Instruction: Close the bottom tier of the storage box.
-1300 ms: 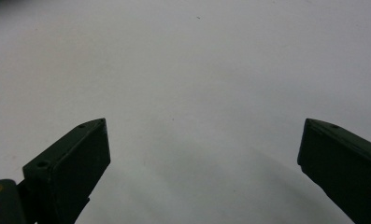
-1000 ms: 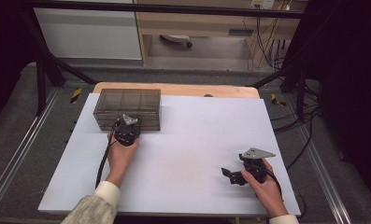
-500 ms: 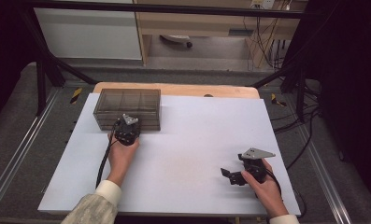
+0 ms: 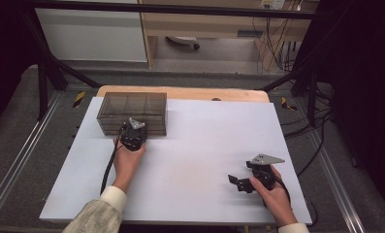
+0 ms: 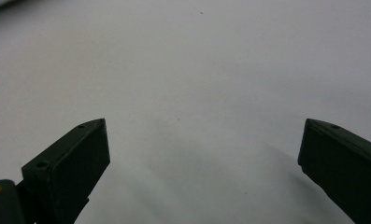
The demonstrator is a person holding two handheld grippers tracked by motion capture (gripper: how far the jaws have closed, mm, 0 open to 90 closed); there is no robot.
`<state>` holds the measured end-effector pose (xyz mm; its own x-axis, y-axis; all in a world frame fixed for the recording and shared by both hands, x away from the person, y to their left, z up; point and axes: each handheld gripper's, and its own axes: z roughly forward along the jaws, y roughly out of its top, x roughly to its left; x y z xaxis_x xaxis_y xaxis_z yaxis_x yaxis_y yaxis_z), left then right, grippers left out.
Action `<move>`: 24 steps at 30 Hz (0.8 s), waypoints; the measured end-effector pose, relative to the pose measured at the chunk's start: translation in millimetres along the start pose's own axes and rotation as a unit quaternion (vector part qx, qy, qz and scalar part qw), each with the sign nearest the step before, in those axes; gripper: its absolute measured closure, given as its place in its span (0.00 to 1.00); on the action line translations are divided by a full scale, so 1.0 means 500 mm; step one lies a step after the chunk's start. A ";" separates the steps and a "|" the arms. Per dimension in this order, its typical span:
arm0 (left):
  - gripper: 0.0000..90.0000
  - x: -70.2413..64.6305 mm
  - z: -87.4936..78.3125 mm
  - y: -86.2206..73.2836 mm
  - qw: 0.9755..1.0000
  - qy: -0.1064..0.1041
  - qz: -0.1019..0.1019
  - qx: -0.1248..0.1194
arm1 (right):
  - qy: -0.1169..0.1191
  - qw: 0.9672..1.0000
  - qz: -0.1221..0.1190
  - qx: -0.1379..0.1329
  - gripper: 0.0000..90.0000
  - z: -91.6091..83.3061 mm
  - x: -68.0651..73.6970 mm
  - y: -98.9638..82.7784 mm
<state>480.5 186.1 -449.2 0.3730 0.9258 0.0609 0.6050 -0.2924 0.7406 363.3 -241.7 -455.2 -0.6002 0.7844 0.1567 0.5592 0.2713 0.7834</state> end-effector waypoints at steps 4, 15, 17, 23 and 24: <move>1.00 -0.003 -0.001 0.002 1.000 -0.004 -0.006 -0.006 | 0.001 1.000 -0.009 0.002 0.03 -0.001 0.002 0.001; 1.00 -0.020 -0.013 0.014 1.000 -0.004 0.011 -0.015 | 0.003 1.000 -0.009 -0.003 0.03 -0.005 0.001 0.003; 1.00 -0.026 -0.020 0.017 1.000 -0.005 0.015 -0.017 | 0.004 1.000 -0.009 -0.002 0.03 -0.004 0.001 0.003; 1.00 -0.041 -0.047 0.028 0.999 -0.012 0.021 -0.026 | 0.006 1.000 -0.011 -0.001 0.03 -0.001 0.001 0.004; 1.00 -0.044 -0.050 0.030 0.999 -0.016 0.019 -0.027 | 0.006 1.000 -0.012 -0.001 0.03 -0.002 0.001 0.004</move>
<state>463.6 167.2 -422.8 0.4179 0.9058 0.0692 0.5507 -0.3132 0.7737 363.4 -241.1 -453.0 -0.6199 0.7711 0.1457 0.5441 0.2886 0.7878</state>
